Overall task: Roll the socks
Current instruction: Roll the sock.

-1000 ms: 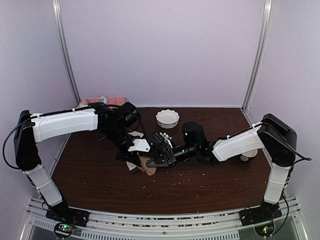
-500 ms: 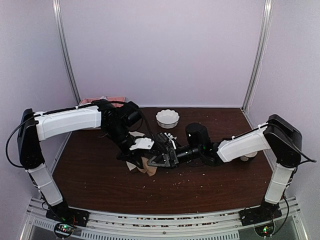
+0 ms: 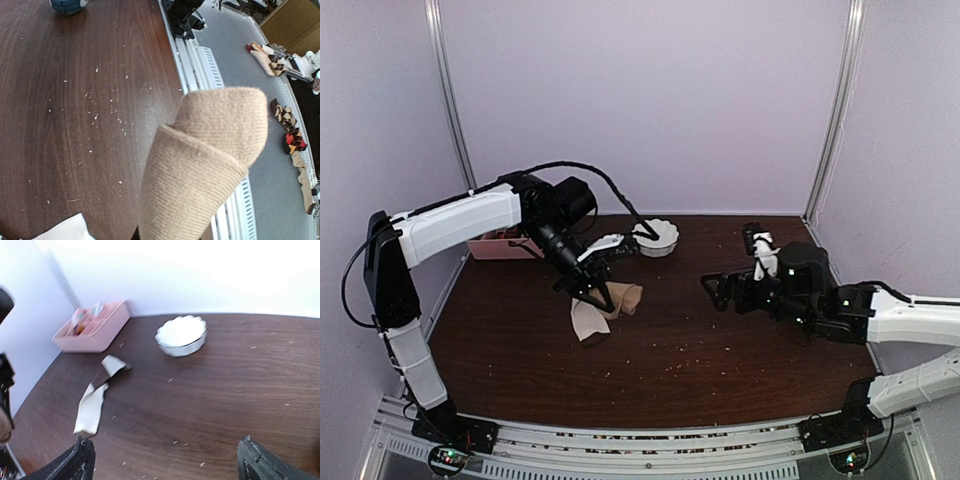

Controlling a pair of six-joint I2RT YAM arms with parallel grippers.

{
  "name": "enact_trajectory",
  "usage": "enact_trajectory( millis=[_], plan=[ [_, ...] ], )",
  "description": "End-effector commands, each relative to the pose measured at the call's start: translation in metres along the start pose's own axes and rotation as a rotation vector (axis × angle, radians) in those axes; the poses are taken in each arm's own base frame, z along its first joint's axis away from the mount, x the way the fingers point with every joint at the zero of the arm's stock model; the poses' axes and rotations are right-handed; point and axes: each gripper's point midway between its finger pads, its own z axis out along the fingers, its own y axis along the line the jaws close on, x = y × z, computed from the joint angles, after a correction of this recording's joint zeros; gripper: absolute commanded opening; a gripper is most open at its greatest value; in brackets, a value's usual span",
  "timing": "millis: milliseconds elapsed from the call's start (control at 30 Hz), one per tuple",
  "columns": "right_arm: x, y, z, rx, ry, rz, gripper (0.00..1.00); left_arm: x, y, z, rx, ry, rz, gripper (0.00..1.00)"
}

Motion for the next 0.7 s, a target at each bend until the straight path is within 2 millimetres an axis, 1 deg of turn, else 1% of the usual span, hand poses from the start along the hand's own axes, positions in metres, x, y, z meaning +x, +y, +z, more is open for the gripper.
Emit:
enact_trajectory(
  millis=[0,67,100,167,233,333,367,400,467,567,667],
  plan=[
    [-0.021,-0.068,-0.036,0.234,-0.262,0.106,1.00,-0.014,-0.009,-0.003,0.071,-0.055,-0.057,0.00],
    [-0.027,-0.043,-0.043,0.117,-0.288,0.026,1.00,-0.016,-0.010,-0.003,0.089,-0.063,-0.070,0.00],
    [-0.026,-0.032,-0.041,0.073,-0.259,-0.022,1.00,-0.016,-0.010,-0.002,0.100,-0.068,-0.081,0.00],
    [-0.020,-0.002,-0.035,-0.057,-0.168,-0.119,0.97,-0.017,-0.009,0.000,0.113,-0.068,-0.101,0.00],
    [-0.016,0.028,-0.030,-0.173,-0.094,-0.182,0.97,-0.015,-0.006,0.002,0.123,-0.062,-0.122,0.00],
    [-0.019,0.057,-0.026,-0.210,-0.052,-0.257,0.96,-0.013,0.000,0.004,0.133,-0.064,-0.167,0.00],
    [-0.022,0.065,-0.024,-0.218,-0.050,-0.268,0.96,-0.013,0.003,0.004,0.134,-0.069,-0.182,0.00],
    [-0.029,0.076,-0.023,-0.243,-0.055,-0.261,0.96,-0.012,0.006,0.004,0.133,-0.073,-0.199,0.00],
    [-0.032,0.100,-0.021,-0.335,-0.042,-0.239,0.96,-0.008,0.015,0.005,0.112,-0.075,-0.231,0.00],
    [-0.031,0.127,-0.011,-0.422,-0.009,-0.211,0.98,-0.001,0.028,0.006,0.059,-0.057,-0.246,0.00],
    [-0.020,0.145,0.002,-0.489,0.045,-0.181,0.97,-0.001,0.030,0.004,0.051,-0.058,-0.240,0.00]
  ],
)
